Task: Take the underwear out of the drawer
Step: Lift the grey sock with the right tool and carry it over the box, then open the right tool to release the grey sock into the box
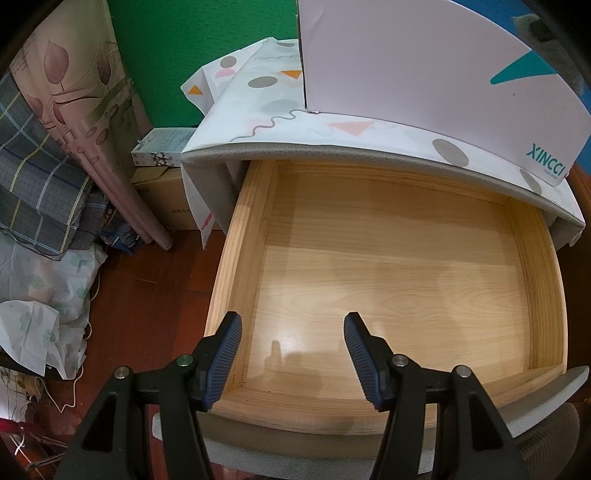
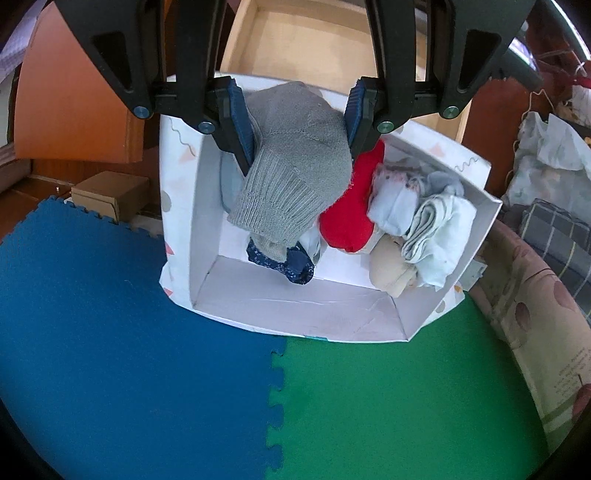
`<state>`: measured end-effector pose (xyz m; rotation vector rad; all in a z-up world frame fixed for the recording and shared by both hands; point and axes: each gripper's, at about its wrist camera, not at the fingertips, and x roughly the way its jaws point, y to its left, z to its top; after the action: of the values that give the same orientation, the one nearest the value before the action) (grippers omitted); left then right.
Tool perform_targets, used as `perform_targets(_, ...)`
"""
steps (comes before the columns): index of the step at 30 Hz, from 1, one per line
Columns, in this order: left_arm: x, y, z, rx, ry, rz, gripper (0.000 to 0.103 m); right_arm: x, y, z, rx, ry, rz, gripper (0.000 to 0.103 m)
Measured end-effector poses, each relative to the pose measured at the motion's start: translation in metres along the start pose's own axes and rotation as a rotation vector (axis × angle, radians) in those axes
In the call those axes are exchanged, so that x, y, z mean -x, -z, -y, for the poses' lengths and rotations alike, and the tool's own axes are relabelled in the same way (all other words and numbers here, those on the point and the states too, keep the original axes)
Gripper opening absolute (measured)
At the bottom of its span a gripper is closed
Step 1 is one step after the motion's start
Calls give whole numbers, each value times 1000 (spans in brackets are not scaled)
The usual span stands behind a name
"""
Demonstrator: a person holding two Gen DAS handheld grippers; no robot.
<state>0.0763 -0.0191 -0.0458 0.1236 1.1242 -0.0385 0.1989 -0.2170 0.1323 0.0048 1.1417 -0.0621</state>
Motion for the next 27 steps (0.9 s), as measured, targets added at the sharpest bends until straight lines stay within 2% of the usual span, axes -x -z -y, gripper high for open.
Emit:
perform_targets(7, 0, 2, 0, 0, -6, 0, 59, -30, -13, -6, -7, 10, -15, 40)
perform_targets(17, 0, 1, 0, -6, -6, -5, 59, -43, -32, -14, -17, 14, 10, 42)
perform_targets(20, 0, 1, 0, -7, -7, -5, 59, -44, -41, -19, -16, 20, 27, 38)
perform_targets(27, 0, 2, 0, -4, -3, -5, 59, -55, -51, -27, -39, -44, 41, 38)
